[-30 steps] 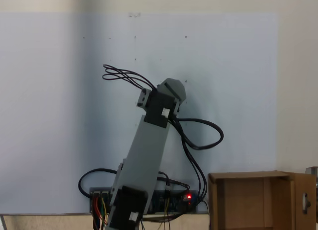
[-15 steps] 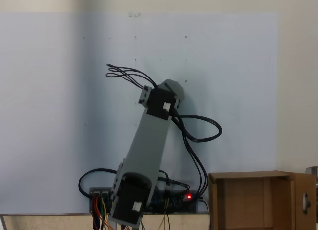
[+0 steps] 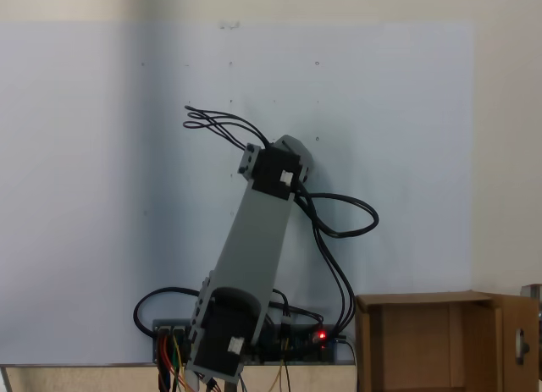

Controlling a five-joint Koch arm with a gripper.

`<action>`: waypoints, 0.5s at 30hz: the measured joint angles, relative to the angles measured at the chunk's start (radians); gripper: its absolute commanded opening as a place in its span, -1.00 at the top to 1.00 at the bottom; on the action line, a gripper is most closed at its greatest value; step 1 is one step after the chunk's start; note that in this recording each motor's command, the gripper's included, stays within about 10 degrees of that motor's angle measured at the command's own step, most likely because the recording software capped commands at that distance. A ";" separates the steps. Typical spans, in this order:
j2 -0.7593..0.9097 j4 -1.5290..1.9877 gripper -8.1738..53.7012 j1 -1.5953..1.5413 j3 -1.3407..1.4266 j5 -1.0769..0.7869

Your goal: Grasp a green dice and put it in the bin.

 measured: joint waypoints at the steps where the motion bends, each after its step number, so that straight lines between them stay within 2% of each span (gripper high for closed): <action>1: 0.000 -0.002 -0.38 0.000 0.000 0.000; 3: 0.000 0.000 -0.26 0.000 0.000 0.000; 11: 0.000 -0.026 -0.15 0.003 0.015 0.000; 15: 0.000 -0.057 0.22 0.003 0.044 0.000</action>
